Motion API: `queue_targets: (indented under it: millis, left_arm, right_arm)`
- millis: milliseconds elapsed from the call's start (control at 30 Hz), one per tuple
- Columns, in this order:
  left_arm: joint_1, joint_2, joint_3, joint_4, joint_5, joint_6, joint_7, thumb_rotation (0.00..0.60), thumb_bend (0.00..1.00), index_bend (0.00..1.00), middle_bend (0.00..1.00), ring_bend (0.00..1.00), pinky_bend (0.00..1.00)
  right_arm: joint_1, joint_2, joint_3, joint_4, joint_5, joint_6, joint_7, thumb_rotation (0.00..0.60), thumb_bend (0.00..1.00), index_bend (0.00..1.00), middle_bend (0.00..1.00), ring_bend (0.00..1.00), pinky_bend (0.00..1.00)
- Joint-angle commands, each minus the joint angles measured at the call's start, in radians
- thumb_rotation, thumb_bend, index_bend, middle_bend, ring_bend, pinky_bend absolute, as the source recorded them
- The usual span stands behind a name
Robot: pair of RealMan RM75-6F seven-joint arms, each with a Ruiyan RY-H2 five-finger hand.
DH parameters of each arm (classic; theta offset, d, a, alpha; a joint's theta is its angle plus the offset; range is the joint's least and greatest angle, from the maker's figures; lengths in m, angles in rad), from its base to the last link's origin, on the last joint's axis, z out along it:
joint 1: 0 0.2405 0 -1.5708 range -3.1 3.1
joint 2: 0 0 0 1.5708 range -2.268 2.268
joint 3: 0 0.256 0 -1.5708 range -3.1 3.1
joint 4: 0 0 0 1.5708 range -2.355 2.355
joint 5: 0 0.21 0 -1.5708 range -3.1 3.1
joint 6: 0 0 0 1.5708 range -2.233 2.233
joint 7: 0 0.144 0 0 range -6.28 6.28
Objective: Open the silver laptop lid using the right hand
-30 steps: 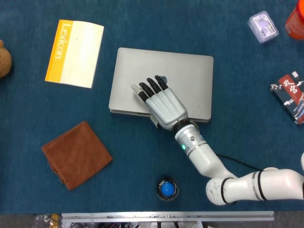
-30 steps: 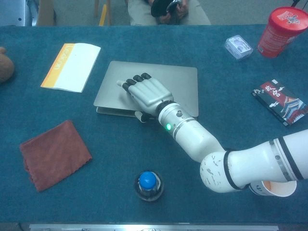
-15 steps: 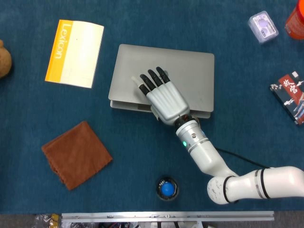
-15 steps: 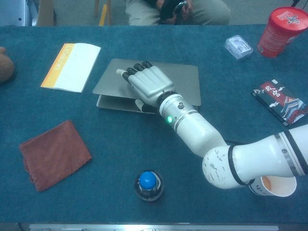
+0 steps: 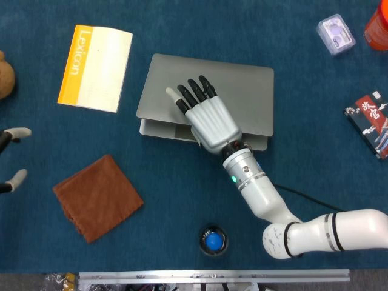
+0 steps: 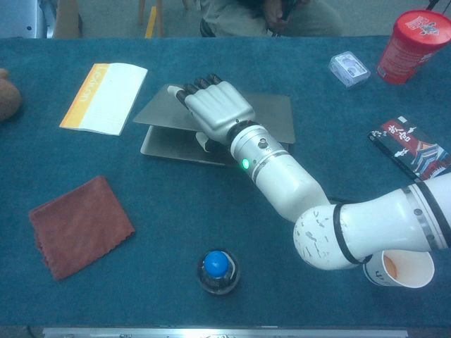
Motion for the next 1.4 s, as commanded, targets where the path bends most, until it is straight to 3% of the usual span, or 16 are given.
queue_targets:
  millis: [33,267,367,567,867,1400]
  left_arm:
    - [-0.027,0.007,0.017,0.004,0.042,-0.017,-0.028,0.6,0.22,0.29,0.37,0.32,0.28]
    - [-0.091,0.007,0.054,0.008,0.103,-0.099,-0.028,0.6,0.22,0.29,0.33,0.3,0.24]
    - [-0.123,0.002,0.065,0.008,0.127,-0.134,-0.028,0.6,0.22,0.28,0.28,0.24,0.19]
    - [-0.198,0.001,0.076,-0.004,0.142,-0.234,-0.015,0.6,0.22,0.19,0.16,0.13,0.15]
    - [-0.297,-0.015,0.076,-0.014,0.139,-0.354,0.001,0.587,0.22,0.12,0.08,0.06,0.09]
    - [-0.428,-0.101,0.048,-0.022,0.084,-0.501,0.09,0.562,0.22,0.11,0.07,0.05,0.09]
  right_arm:
    - [0.003,0.003,0.002,-0.005,0.001,0.009,-0.007,0.6,0.43,0.02,0.11,0.0,0.01]
    - [0.009,0.013,0.006,-0.021,0.005,0.027,-0.021,0.6,0.43,0.02,0.11,0.0,0.01]
    - [0.012,0.018,0.008,-0.027,0.007,0.033,-0.029,0.6,0.43,0.02,0.11,0.0,0.01]
    - [0.019,0.023,0.015,-0.036,0.014,0.045,-0.04,0.6,0.43,0.02,0.11,0.0,0.01]
    - [0.027,0.026,0.017,-0.035,0.022,0.052,-0.046,0.6,0.43,0.02,0.11,0.0,0.01]
    - [0.039,0.027,0.018,-0.039,0.025,0.061,-0.046,0.6,0.43,0.02,0.11,0.0,0.01]
